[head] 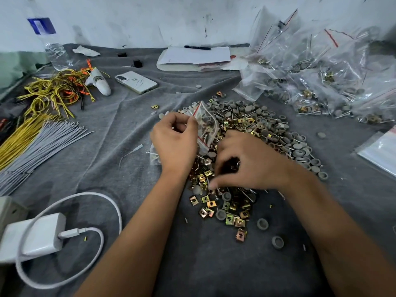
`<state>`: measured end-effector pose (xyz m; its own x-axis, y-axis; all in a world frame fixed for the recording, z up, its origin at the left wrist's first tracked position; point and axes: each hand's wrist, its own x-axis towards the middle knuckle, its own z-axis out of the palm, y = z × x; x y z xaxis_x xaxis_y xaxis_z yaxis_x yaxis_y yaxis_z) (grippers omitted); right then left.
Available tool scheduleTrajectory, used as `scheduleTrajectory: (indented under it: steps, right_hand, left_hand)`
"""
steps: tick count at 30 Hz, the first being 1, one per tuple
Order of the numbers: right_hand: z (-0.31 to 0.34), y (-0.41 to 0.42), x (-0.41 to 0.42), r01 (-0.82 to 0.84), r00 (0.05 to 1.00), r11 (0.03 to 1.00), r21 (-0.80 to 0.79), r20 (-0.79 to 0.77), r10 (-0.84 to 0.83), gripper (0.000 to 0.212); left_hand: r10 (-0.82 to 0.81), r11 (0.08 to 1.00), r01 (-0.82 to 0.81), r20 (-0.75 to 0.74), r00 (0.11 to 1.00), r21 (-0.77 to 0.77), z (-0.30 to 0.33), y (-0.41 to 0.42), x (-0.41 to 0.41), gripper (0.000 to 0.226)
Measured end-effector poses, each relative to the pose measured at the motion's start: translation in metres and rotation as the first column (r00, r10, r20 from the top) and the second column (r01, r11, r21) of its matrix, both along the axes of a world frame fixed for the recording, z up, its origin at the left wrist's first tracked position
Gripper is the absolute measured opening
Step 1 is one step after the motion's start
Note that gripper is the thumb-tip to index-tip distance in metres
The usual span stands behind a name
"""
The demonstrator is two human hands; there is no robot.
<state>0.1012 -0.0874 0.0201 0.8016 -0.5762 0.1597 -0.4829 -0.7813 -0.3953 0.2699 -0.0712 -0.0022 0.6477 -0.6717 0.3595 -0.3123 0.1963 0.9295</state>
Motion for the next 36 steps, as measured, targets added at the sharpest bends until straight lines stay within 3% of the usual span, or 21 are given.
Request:
scheduleTrajectory:
  steps: [3, 10, 12, 15, 17, 19, 23, 28, 33, 36]
  right_hand:
    - [0.002, 0.000, 0.002, -0.006, 0.981, 0.999, 0.034, -0.194, 0.012, 0.049]
    - [0.003, -0.001, -0.004, -0.058, 0.970, 0.995, 0.076, -0.232, 0.074, 0.021]
    - [0.002, -0.001, -0.006, -0.067, 0.987, 0.993, 0.100, -0.137, 0.081, 0.014]
    - [0.004, -0.004, -0.009, -0.012, 0.984, 0.978, 0.206, 0.175, -0.025, 0.005]
    - [0.003, -0.007, -0.012, 0.063, 0.915, 0.959, 0.276, 0.368, -0.166, 0.006]
    - [0.001, -0.011, -0.013, 0.171, 0.847, 0.962, 0.213, 0.467, -0.254, 0.002]
    - [-0.003, -0.014, -0.011, 0.305, 0.849, 0.952, -0.035, 0.463, -0.255, 0.012]
    - [-0.008, -0.011, -0.004, 0.357, 0.768, 0.934, -0.009, 0.572, -0.288, 0.015]
    - [-0.009, -0.011, -0.001, 0.303, 0.865, 0.937, -0.175, 0.463, -0.193, 0.018]
    - [-0.005, -0.013, -0.005, 0.300, 0.849, 0.937, -0.181, 0.498, -0.176, 0.015]
  left_hand:
    - [-0.002, 1.000, 0.002, 0.021, 1.000, -0.006, -0.001, -0.001, 0.000, 0.022]
    - [-0.004, 1.000, 0.004, 0.047, 0.999, -0.005, -0.002, -0.002, 0.000, 0.021]
    - [-0.009, 1.000, 0.009, 0.046, 0.999, -0.001, -0.002, -0.002, 0.000, 0.022]
    - [-0.029, 1.000, 0.029, 0.052, 0.998, -0.002, -0.001, -0.001, -0.001, 0.020]
    - [-0.061, 0.998, 0.061, 0.059, 0.996, -0.003, -0.001, 0.000, -0.001, 0.020]
    - [-0.114, 0.993, 0.114, 0.077, 0.990, 0.005, -0.002, 0.001, -0.002, 0.018]
    - [-0.238, 0.971, 0.234, 0.152, 0.959, 0.046, -0.003, 0.004, -0.006, 0.015]
    - [-0.315, 0.949, 0.311, 0.121, 0.941, 0.049, -0.003, 0.003, -0.010, 0.019]
    - [-0.314, 0.949, 0.313, 0.035, 0.949, 0.045, -0.002, 0.003, -0.007, 0.016]
    - [-0.252, 0.967, 0.251, 0.024, 0.967, 0.036, -0.001, 0.003, -0.006, 0.016]
